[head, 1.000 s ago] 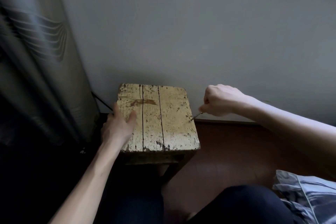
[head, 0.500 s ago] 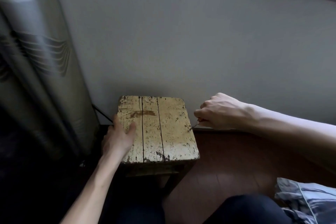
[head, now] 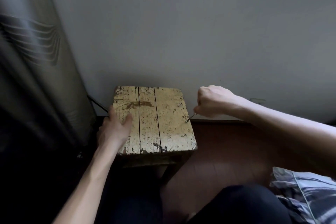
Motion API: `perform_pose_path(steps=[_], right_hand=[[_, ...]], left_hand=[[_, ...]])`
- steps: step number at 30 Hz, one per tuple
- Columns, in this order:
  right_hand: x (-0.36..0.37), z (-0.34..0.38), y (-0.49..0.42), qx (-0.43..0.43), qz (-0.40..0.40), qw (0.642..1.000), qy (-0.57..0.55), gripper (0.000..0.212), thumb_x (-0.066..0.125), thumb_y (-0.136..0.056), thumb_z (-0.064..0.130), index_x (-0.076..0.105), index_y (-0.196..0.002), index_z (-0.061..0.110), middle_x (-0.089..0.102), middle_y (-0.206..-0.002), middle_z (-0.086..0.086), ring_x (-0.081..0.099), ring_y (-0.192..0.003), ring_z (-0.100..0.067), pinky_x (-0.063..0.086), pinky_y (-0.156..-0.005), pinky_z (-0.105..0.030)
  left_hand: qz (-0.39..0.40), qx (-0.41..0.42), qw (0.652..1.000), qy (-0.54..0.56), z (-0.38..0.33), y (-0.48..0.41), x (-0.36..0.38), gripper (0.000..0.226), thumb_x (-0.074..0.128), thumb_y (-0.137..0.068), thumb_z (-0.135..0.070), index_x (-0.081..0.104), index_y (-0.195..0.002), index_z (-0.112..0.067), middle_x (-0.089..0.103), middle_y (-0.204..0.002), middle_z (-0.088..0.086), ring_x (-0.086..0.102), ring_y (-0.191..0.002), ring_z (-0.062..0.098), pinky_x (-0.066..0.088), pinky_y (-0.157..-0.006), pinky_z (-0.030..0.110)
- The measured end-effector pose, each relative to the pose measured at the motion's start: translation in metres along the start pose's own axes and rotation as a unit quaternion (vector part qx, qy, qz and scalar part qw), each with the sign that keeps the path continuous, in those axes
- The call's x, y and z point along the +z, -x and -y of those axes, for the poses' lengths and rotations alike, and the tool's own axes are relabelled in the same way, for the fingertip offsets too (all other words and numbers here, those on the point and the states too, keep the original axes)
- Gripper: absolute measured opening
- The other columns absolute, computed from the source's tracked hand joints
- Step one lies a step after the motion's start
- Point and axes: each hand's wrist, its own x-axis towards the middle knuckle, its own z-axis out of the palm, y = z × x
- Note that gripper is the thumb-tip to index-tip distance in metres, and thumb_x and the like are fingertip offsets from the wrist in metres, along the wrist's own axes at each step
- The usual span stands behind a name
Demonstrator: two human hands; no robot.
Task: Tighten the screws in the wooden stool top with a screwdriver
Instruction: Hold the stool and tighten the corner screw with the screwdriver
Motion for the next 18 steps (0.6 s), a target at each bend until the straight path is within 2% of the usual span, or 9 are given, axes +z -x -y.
perform_pose_path(steps=[2, 5, 7, 10, 13, 18], right_hand=[[-0.005, 0.002, -0.001, -0.006, 0.008, 1.0, 0.012, 0.032, 0.066, -0.088, 0.036, 0.051, -0.067, 0.016, 0.054, -0.07, 0.0, 0.05, -0.059, -0.016, 0.031, -0.049, -0.023], [-0.013, -0.004, 0.006, -0.048, 0.027, 0.997, 0.058, 0.021, 0.063, -0.088, 0.037, 0.066, -0.091, 0.017, 0.066, -0.084, -0.003, 0.062, -0.071, -0.022, 0.037, -0.049, -0.024], [-0.016, -0.012, 0.012, -0.09, 0.026, 0.993, 0.068, 0.019, 0.059, -0.092, 0.037, 0.058, -0.1, 0.019, 0.063, -0.085, 0.001, 0.059, -0.069, -0.018, 0.037, -0.048, -0.028], [-0.018, -0.024, 0.018, -0.186, -0.031, 0.97, 0.152, 0.018, 0.057, -0.099, 0.043, 0.056, -0.102, 0.026, 0.062, -0.089, 0.006, 0.054, -0.065, -0.016, 0.034, -0.052, -0.029], [-0.017, -0.03, 0.019, -0.267, -0.07, 0.934, 0.226, 0.029, 0.048, -0.103, 0.052, 0.06, -0.11, 0.027, 0.063, -0.099, 0.007, 0.067, -0.081, -0.021, 0.034, -0.058, -0.029], [-0.011, -0.027, 0.019, -0.298, -0.088, 0.916, 0.255, 0.035, 0.035, -0.106, 0.049, 0.061, -0.105, 0.026, 0.067, -0.094, 0.007, 0.069, -0.081, -0.023, 0.033, -0.058, -0.029]], left_hand=[[0.001, -0.003, 1.0, 0.011, -0.002, 0.002, -0.003, 0.084, 0.038, -0.098, -0.066, 0.01, -0.161, -0.018, 0.046, -0.152, 0.022, 0.052, -0.131, 0.044, 0.045, -0.102, 0.05], [0.009, -0.001, 1.0, 0.027, -0.005, 0.008, -0.007, 0.085, 0.038, -0.098, -0.068, 0.008, -0.162, -0.02, 0.038, -0.159, 0.018, 0.05, -0.135, 0.042, 0.045, -0.107, 0.051], [0.008, 0.0, 0.999, 0.031, -0.005, 0.009, -0.008, 0.086, 0.038, -0.098, -0.068, 0.008, -0.162, -0.019, 0.036, -0.16, 0.018, 0.05, -0.136, 0.041, 0.044, -0.106, 0.051], [0.008, -0.004, 1.0, 0.027, -0.006, 0.008, -0.009, 0.087, 0.039, -0.098, -0.068, 0.009, -0.162, -0.017, 0.038, -0.159, 0.018, 0.05, -0.135, 0.042, 0.045, -0.106, 0.051], [0.009, -0.007, 0.999, 0.035, -0.005, 0.007, -0.008, 0.088, 0.04, -0.097, -0.068, 0.009, -0.162, -0.018, 0.038, -0.159, 0.018, 0.051, -0.135, 0.042, 0.047, -0.105, 0.052], [0.007, -0.002, 0.999, 0.045, -0.002, 0.005, -0.004, 0.087, 0.04, -0.097, -0.069, 0.009, -0.162, -0.019, 0.034, -0.162, 0.017, 0.047, -0.138, 0.042, 0.043, -0.11, 0.054]])
